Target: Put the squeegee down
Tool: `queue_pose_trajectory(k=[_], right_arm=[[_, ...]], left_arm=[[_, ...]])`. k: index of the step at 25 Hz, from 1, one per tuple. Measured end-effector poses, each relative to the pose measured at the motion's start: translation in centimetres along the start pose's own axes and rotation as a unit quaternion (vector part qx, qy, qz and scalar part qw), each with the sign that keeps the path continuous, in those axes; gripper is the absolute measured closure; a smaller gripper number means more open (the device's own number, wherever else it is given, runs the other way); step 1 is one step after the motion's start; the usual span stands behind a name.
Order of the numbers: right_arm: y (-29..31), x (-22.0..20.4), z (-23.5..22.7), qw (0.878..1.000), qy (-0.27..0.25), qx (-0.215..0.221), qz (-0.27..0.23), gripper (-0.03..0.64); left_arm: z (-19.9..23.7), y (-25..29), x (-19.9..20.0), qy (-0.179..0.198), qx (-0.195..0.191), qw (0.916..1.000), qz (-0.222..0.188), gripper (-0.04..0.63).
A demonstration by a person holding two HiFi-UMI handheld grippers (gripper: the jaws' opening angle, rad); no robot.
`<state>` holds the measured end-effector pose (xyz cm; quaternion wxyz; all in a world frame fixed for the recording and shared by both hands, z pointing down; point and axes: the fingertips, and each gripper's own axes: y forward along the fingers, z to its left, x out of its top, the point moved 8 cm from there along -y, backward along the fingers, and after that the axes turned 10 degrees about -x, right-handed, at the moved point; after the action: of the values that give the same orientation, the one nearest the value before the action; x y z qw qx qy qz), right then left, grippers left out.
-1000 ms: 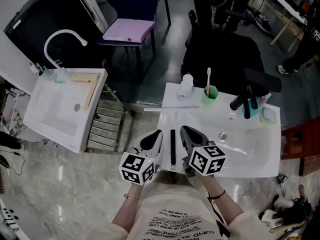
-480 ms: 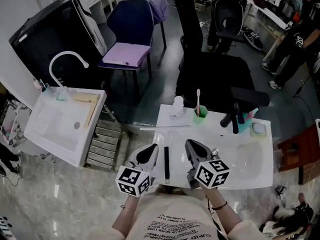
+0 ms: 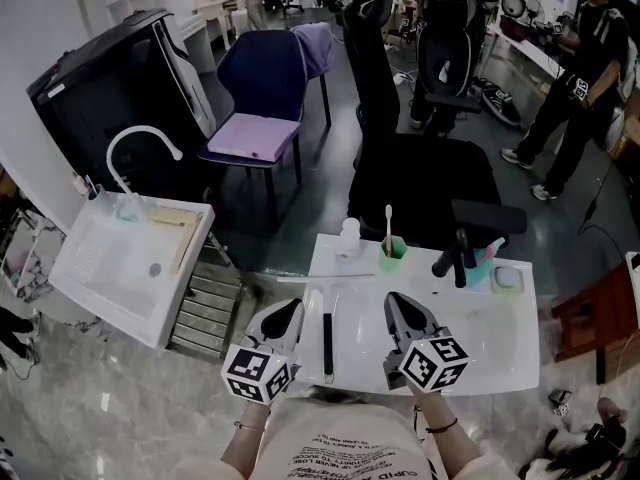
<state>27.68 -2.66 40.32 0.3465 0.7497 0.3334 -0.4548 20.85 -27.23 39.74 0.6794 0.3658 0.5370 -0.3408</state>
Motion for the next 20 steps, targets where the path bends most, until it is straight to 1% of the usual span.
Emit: queue_pose_trajectory(k=[9,20], right_arm=[[-1.0,1.1,-0.9,1.000,-0.006,-0.016,-0.022,0.612],[-1.4,1.9,-0.8,0.999,-0.023,-0.017,-0.044,0.612]], left_arm=[[0.5,-0.6,0.9,0.006,0.017,0.9997,-0.015,0.574],[0.5,-1.1,1.3,0.007,0.031,0.9992,-0.024,0.574]])
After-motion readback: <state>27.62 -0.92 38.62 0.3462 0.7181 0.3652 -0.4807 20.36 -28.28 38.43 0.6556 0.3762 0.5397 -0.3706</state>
